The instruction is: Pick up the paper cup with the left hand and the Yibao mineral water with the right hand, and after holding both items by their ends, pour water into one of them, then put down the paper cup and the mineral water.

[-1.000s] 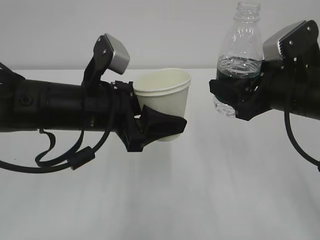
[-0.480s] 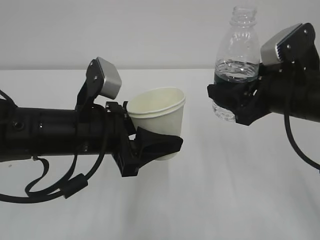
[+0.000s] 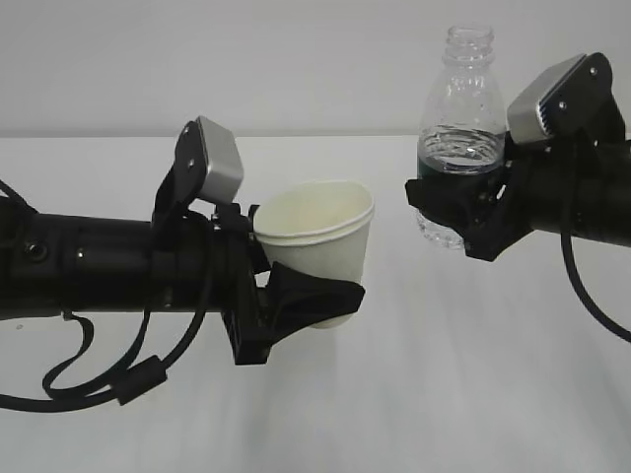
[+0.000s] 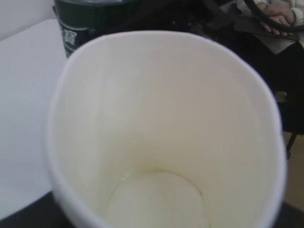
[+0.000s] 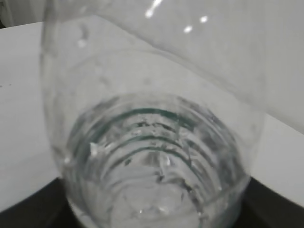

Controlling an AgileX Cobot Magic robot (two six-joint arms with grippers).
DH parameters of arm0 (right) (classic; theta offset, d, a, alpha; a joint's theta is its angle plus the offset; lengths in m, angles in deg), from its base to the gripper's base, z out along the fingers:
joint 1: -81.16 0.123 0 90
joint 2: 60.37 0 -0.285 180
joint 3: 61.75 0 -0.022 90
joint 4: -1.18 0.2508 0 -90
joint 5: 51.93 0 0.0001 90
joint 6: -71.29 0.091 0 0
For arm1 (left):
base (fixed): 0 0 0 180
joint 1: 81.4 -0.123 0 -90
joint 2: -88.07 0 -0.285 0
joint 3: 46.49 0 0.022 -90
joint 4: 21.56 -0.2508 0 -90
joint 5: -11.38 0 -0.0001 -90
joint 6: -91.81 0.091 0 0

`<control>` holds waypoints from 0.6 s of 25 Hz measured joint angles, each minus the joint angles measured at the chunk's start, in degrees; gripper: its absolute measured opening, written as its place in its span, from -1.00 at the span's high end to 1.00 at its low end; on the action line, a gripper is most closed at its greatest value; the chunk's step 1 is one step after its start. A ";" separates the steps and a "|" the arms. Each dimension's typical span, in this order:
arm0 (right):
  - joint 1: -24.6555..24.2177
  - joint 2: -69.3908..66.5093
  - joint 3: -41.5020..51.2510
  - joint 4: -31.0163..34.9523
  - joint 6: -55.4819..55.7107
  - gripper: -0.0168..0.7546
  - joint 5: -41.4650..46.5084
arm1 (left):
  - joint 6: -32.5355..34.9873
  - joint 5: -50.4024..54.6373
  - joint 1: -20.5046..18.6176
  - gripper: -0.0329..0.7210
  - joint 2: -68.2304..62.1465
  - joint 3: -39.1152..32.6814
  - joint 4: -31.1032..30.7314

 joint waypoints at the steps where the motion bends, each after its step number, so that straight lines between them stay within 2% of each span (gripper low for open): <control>1: 0.00 0.00 0.00 -0.42 0.00 -0.30 0.00 | 0.12 -0.14 0.00 -0.23 0.00 0.00 -1.22; 5: 0.00 0.00 0.00 -0.80 0.00 -0.30 0.00 | 1.09 -0.23 0.00 -0.23 0.00 0.00 -4.72; 15: 0.00 0.00 0.00 -3.33 0.00 -0.30 0.00 | 6.92 -0.23 0.00 -0.23 0.00 0.00 -5.62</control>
